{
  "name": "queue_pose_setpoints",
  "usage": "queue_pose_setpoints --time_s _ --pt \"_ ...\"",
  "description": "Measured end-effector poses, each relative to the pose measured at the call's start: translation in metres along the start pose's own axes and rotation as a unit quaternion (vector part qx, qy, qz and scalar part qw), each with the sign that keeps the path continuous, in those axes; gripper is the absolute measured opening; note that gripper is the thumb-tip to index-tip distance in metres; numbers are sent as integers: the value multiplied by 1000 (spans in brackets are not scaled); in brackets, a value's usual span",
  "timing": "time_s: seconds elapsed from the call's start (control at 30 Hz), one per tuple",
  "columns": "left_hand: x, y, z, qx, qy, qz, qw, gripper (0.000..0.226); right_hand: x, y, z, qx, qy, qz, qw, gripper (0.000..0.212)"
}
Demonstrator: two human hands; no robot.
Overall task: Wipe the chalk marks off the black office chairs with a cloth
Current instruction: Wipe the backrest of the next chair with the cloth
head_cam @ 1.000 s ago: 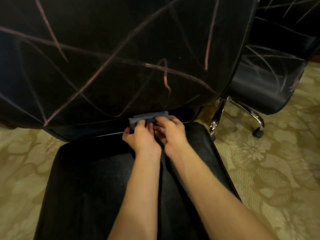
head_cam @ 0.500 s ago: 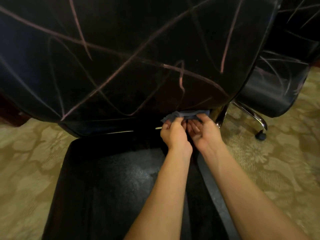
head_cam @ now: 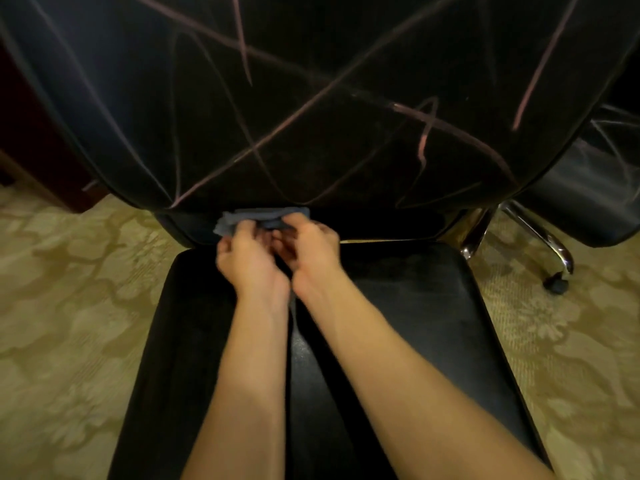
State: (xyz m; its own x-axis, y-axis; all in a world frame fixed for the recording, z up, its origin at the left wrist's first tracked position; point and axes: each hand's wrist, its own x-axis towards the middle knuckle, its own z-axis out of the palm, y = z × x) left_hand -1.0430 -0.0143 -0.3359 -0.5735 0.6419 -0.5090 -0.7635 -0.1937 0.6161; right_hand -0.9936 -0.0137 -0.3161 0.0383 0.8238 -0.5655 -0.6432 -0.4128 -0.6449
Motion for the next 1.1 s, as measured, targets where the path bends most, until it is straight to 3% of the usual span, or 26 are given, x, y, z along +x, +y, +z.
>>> queue_pose_setpoints --time_s 0.07,0.2,0.33,0.57,0.77,0.87,0.93,1.0,1.1 --pt "-11 -28 11 18 -29 -36 999 19 6 -21 -25 9 40 -40 998 18" --pt "-51 -93 35 120 -111 -129 978 28 11 -71 -96 32 121 -87 988 8" --pt "-69 -110 47 136 -103 -162 972 21 13 -97 -118 16 137 -80 987 11" --pt "-23 -37 13 128 -79 -10 989 23 9 -32 -48 4 57 -49 997 8" --pt "33 41 -36 113 11 114 987 21 3 42 32 -44 -36 11 998 6" --pt "64 76 -64 117 47 191 973 19 -9 83 67 -50 -65 47 996 17" --pt "86 94 -81 203 77 239 946 16 -15 107 83 -46 -76 59 994 15" --pt "100 100 -86 292 36 232 927 17 -14 114 86 -46 -67 62 995 14" --pt "106 88 -83 319 -67 201 924 23 5 96 73 -70 -34 38 996 18"
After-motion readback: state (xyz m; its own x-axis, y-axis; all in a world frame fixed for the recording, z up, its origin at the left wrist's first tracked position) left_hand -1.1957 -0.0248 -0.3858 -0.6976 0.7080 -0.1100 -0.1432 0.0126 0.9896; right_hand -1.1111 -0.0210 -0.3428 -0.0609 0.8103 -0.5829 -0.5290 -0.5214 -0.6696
